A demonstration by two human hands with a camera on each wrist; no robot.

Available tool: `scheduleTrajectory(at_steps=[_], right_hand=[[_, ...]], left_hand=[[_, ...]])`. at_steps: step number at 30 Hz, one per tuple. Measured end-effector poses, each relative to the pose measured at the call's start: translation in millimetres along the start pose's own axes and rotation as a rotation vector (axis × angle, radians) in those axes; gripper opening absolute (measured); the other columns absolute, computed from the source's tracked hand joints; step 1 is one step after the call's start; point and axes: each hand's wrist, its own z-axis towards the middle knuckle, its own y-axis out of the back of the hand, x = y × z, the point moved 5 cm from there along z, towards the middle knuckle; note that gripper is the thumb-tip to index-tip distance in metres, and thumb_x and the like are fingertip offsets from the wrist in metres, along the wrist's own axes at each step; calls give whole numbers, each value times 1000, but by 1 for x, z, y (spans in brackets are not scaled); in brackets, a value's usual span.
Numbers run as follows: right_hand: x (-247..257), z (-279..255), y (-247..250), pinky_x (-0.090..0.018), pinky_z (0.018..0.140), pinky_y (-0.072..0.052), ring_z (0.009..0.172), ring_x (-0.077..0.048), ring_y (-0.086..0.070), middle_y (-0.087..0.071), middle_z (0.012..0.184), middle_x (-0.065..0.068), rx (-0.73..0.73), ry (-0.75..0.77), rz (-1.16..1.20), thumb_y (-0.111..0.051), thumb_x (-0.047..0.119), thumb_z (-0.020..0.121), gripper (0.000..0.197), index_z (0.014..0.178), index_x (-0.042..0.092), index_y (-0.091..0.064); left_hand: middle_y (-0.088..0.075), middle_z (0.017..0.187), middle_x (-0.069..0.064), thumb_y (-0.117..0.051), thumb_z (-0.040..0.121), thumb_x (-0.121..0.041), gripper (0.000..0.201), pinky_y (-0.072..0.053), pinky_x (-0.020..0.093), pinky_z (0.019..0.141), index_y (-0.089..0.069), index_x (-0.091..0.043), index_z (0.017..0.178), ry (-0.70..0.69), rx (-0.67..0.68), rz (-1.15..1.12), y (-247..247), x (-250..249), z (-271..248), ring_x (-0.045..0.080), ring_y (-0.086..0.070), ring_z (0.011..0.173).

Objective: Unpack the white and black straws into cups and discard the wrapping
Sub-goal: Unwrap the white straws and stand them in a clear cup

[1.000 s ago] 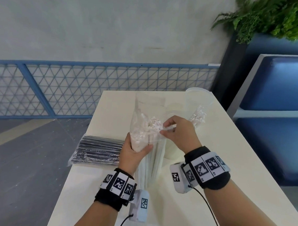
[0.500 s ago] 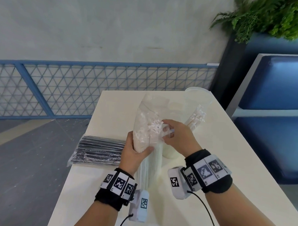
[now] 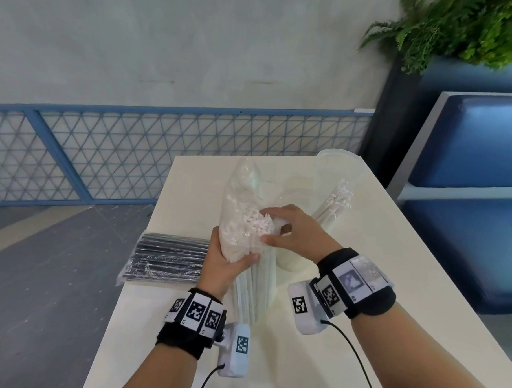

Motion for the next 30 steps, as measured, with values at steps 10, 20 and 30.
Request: scheduleTrajectory(at_steps=[10, 20, 30], right_hand=[[0, -1, -9, -27, 100, -27, 113, -24, -30, -31, 130, -4, -151, 15, -292, -74, 41, 73, 39, 100, 13, -65], [-16, -2, -30, -24, 100, -23, 125, -24, -24, -30, 125, -2, -241, -127, -2, -69, 42, 64, 50, 108, 19, -63], [9, -11, -6, -29, 101, -35, 120, -25, -33, -31, 115, 4, -549, 30, 273, -75, 17, 75, 35, 68, 34, -45]], left_hand=[[-66, 111, 5, -75, 67, 8, 58, -53, 17, 75, -55, -14, 117, 19, -32, 19, 0, 3, -2, 12, -64, 100], [-69, 103, 2, -82, 61, -1, 55, -55, 22, 74, -59, -18, 108, 21, 10, 41, -2, 6, 0, 9, -67, 94], [-69, 105, 8, -85, 61, -6, 53, -54, 34, 85, -61, -11, 108, 63, -55, 79, -2, 4, 5, 22, -66, 100]])
